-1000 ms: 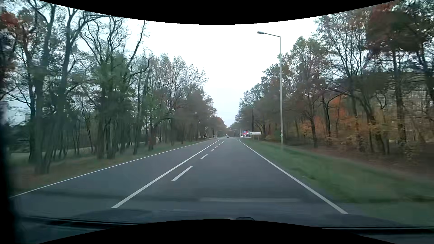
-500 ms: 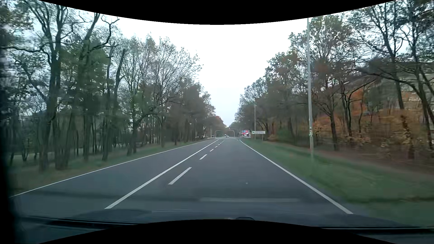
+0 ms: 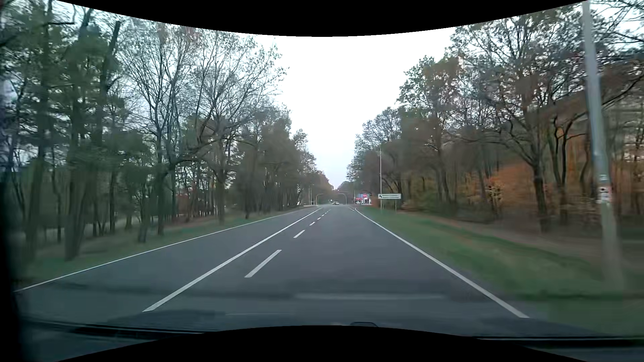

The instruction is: Follow the waypoints while adhering to traffic rules and regulations

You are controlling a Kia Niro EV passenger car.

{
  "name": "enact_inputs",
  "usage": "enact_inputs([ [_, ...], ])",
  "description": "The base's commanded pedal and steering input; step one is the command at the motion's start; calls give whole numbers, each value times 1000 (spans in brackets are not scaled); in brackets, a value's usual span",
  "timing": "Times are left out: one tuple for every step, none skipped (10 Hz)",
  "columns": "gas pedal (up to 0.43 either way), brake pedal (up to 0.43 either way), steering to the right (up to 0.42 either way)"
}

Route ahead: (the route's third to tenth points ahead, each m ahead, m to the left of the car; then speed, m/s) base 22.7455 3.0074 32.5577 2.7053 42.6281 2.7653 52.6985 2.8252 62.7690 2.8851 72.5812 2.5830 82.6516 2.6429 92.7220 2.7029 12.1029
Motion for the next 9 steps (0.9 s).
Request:
enact_inputs([
  [0, 0, 5],
  [0, 0, 4],
  [0, 0, 4],
  [0, 0, 4],
  [0, 0, 4],
  [0, 0, 3],
  [0, 0, 2],
  [0, 0, 0],
  [0, 0, 0],
])
